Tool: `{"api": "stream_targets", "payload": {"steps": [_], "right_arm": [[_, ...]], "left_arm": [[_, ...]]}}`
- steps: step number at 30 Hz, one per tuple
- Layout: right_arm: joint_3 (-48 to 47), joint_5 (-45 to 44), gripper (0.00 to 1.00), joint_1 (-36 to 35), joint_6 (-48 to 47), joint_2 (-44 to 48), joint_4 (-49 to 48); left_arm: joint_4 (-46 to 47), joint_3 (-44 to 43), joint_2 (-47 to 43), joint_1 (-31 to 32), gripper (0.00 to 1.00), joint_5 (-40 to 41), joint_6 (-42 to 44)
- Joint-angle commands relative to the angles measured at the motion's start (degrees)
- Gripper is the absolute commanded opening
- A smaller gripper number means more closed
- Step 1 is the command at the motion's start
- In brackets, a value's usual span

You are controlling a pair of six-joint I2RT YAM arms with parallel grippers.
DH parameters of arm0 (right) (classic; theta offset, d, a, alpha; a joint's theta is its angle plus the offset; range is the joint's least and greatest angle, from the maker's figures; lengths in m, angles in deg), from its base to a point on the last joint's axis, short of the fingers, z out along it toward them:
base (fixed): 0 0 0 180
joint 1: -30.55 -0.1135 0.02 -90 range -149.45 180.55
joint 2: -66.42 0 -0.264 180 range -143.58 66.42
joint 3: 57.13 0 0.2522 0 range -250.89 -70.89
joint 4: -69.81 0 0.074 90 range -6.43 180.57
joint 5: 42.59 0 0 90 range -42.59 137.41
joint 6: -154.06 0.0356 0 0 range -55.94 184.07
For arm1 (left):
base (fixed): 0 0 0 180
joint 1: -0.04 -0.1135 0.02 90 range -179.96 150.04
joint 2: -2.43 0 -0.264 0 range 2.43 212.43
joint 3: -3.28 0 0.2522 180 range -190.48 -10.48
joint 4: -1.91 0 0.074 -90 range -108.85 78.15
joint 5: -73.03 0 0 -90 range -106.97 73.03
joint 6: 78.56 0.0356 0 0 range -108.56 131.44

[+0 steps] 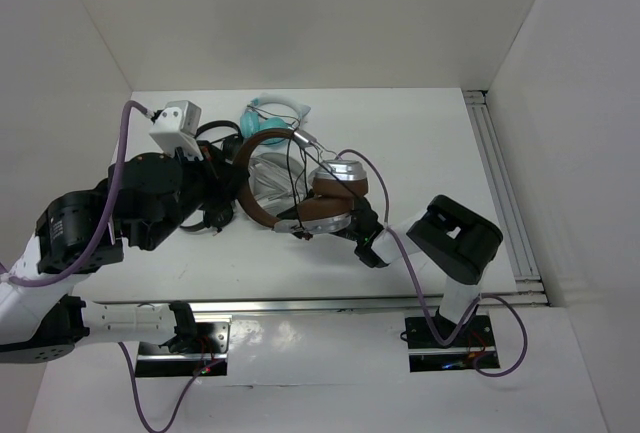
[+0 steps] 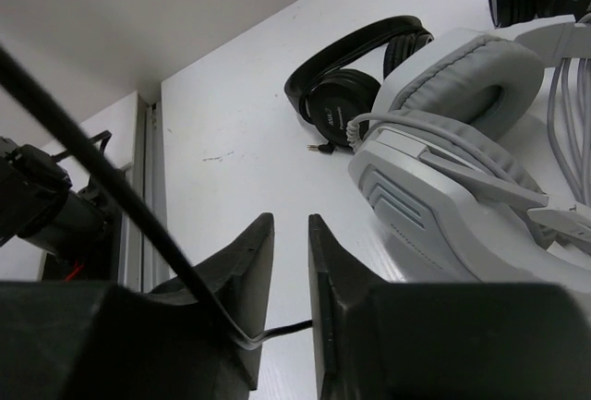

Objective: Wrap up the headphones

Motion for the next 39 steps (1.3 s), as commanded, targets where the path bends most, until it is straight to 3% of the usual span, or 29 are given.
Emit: {"api": "stream_targets", "payload": {"steps": [1,5,29,33,39], "right_arm": [[-1.12,0.35,0.3,-0.9,-0.14,-0.6,-8.65],[-0.5,0.35,0.38,-0.9,-0.14,-1.21,-9.18],[2.3,-3.26,0.38,-1.96,-1.99,-4.73,-8.2],[3.98,-4.31,0.06,-3.01,-1.46,-4.65,-9.79],[9.16,-14.93,0.0,-10.98,-3.39,4.55,-4.11]], "left_arm": [[5.13,-2.61,-1.49,0.13,0.0,1.45,-2.88],[5.13,-2.61,-1.49,0.13,0.0,1.45,-2.88],[5.13,-2.61,-2.55,0.13,0.0,3.03,-3.41],[5.66,-2.62,-2.55,0.13,0.0,4.52,-4.1],[2.85,-0.42,-2.03,0.13,0.0,10.49,-11.02]]}}
